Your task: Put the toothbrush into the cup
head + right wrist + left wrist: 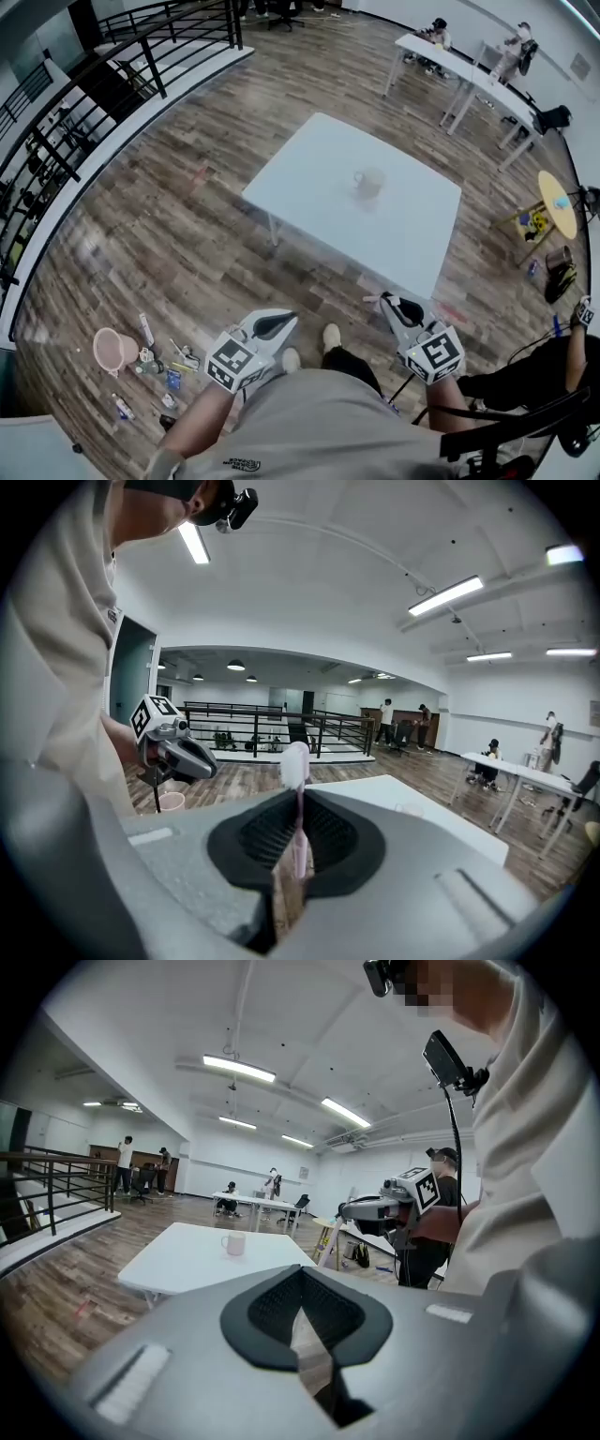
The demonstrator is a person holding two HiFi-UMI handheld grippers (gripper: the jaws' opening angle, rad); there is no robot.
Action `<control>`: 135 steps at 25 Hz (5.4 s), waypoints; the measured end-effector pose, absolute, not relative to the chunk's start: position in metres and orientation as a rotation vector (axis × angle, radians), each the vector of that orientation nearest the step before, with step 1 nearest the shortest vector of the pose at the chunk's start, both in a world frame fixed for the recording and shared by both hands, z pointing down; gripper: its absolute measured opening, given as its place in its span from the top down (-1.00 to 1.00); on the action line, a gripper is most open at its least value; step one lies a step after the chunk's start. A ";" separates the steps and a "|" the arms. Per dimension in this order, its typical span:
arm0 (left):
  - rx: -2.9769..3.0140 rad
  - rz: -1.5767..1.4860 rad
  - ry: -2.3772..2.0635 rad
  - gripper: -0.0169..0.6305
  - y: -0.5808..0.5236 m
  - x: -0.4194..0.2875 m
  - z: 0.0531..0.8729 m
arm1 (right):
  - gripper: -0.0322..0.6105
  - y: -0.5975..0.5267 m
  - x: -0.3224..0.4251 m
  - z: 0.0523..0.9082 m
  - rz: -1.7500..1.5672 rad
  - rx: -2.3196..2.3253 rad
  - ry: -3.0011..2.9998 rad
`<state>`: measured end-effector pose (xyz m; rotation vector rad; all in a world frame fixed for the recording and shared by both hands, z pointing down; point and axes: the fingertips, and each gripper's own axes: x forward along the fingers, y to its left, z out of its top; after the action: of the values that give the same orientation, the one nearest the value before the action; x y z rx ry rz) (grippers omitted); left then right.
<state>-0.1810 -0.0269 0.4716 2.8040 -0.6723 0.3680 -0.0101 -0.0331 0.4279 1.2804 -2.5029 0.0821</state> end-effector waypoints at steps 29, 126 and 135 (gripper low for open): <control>2.742 0.422 -0.835 0.93 -0.252 -0.093 0.449 | 0.84 -0.360 0.135 0.470 0.268 1.363 -2.559; 2.711 0.435 -0.888 0.93 -0.222 -0.153 0.453 | 0.45 -0.386 0.182 0.645 0.894 1.589 -2.227; 2.762 0.417 -0.785 0.93 -0.148 -0.195 0.454 | 0.45 -0.263 0.112 0.595 0.730 1.568 -2.272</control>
<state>-0.1948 -0.1482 0.4536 2.7619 -0.7850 0.4172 0.1120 -0.2632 0.5953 1.5683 -2.2723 0.7301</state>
